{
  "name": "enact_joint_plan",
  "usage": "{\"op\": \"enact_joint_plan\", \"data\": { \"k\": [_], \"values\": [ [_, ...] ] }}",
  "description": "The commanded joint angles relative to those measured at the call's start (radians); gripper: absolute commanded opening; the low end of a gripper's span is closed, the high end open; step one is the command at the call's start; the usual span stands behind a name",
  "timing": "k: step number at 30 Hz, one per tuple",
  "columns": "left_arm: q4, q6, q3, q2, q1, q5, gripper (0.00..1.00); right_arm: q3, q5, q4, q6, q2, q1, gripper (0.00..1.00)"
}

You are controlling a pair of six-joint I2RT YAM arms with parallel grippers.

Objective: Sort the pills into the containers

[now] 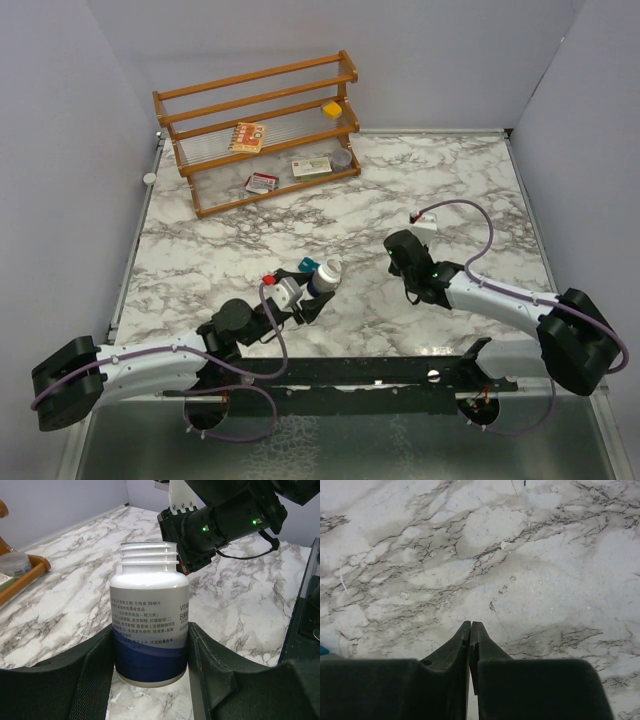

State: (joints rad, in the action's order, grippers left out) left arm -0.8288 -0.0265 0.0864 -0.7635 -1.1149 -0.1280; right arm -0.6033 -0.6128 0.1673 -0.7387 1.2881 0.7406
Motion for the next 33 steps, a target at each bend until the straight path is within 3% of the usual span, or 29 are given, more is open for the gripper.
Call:
{"op": "enact_joint_plan", "data": {
  "k": [1,11,18,25,33],
  "values": [
    [-0.05,0.074,0.12,-0.081,-0.002,-0.026,0.0,-0.059,0.017,0.018,0.071,-0.066,0.012,0.04],
    [-0.107,0.161,0.332,-0.2,0.0,0.131,0.0,-0.179,-0.013,0.056,0.189,-0.107,0.014,0.05],
    [-0.106,0.178,0.41,-0.214,0.0,0.149,0.0,-0.203,0.028,0.042,0.221,-0.091,0.014,0.06],
    [-0.093,0.183,0.409,-0.193,0.0,0.075,0.0,-0.249,0.126,-0.015,0.341,-0.094,0.014,0.08],
    [-0.062,0.163,0.251,-0.02,0.0,-0.242,0.0,-0.296,0.245,-0.003,0.396,-0.089,0.014,0.11]
  ]
}}
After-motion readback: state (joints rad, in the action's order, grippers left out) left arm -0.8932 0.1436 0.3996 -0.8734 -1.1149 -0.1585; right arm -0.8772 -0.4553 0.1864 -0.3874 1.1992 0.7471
